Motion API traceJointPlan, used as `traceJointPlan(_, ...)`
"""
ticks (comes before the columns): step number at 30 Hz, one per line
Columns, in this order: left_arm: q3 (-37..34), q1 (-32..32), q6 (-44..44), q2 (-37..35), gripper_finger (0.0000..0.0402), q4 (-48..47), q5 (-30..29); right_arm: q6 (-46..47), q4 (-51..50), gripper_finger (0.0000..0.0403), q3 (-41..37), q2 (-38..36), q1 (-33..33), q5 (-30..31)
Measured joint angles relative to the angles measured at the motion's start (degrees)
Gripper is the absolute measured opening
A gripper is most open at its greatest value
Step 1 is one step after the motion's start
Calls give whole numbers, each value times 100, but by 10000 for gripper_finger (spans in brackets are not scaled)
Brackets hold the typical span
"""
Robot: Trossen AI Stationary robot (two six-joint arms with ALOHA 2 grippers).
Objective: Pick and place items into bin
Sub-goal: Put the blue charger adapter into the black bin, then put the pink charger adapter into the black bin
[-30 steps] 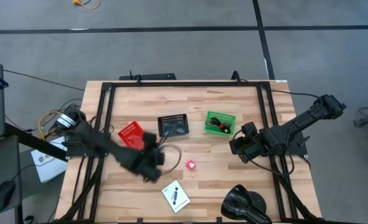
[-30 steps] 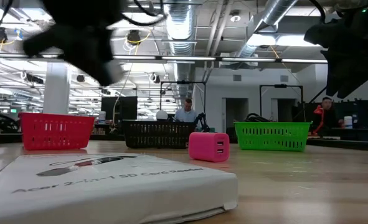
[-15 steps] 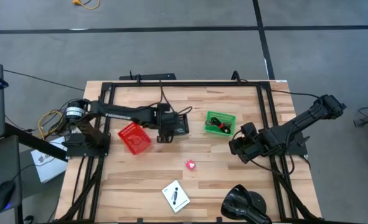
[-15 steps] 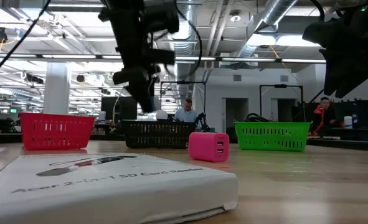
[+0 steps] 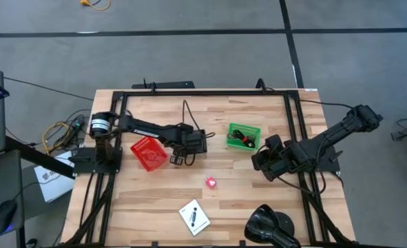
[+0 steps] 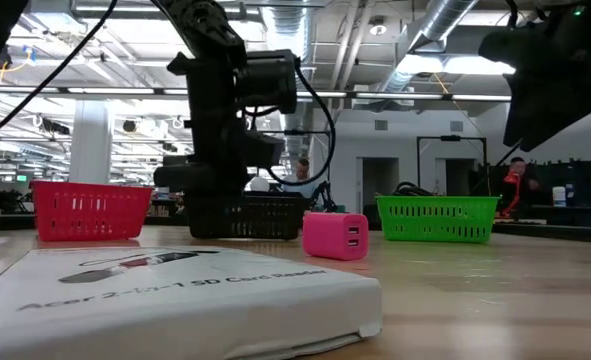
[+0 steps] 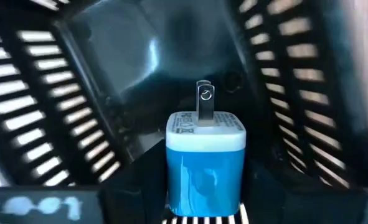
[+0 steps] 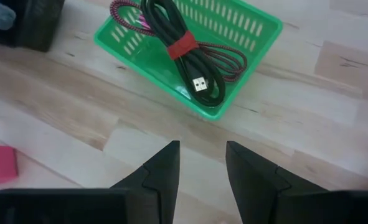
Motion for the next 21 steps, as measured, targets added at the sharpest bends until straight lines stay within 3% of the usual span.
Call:
traceJointPlan(11, 168, 9, 584, -46, 210, -39, -576, 2, 109, 123, 1, 0, 0, -2)
traceJointPlan(16, 569, -72, 568, -46, 225, -815, -477, 1, 236, 123, -1, 0, 0, -12)
traceJointPlan(21, 1279, -180, 182, -46, 210, -1643, -450, -212, 387, 123, 1, 0, -69, 167)
